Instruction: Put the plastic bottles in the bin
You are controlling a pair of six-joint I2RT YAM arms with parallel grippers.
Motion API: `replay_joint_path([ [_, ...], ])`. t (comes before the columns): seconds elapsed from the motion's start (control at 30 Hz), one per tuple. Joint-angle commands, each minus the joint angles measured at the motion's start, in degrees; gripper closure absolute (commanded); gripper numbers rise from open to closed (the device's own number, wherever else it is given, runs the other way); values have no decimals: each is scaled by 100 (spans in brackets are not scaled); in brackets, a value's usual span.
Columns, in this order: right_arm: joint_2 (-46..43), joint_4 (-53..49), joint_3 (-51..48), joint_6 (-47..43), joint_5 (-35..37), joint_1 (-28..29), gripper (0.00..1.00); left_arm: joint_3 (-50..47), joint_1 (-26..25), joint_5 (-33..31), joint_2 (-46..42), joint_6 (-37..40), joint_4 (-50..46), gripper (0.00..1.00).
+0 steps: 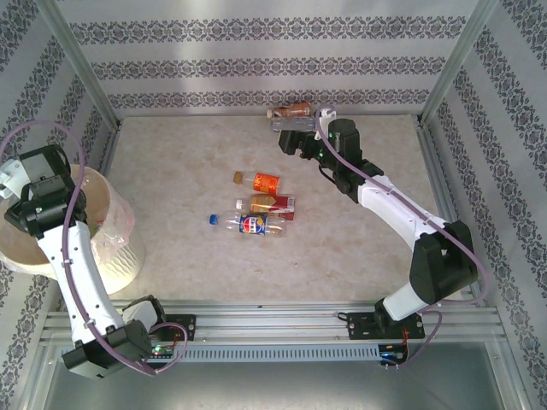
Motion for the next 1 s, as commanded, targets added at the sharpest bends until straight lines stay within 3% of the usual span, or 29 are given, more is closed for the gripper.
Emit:
replay_joint_path([
  [0.0, 81, 37, 210, -39, -72, 64, 2, 1, 231, 777, 124, -262, -309, 37],
  [0.17, 100, -1, 211, -28, -30, 82, 2, 17, 241, 1048, 326, -457, -603, 9],
  [0.23, 92, -35, 214, -28, -22, 82, 2, 41, 241, 1374, 282, -438, -523, 5],
  [0.43, 74, -51, 185, -16, 15, 90, 2, 107, 241, 2350, 122, -423, -292, 1],
  [0.97, 44, -112, 127, -44, 35, 94, 2, 299, 241, 3645, 54, -626, -121, 0],
])
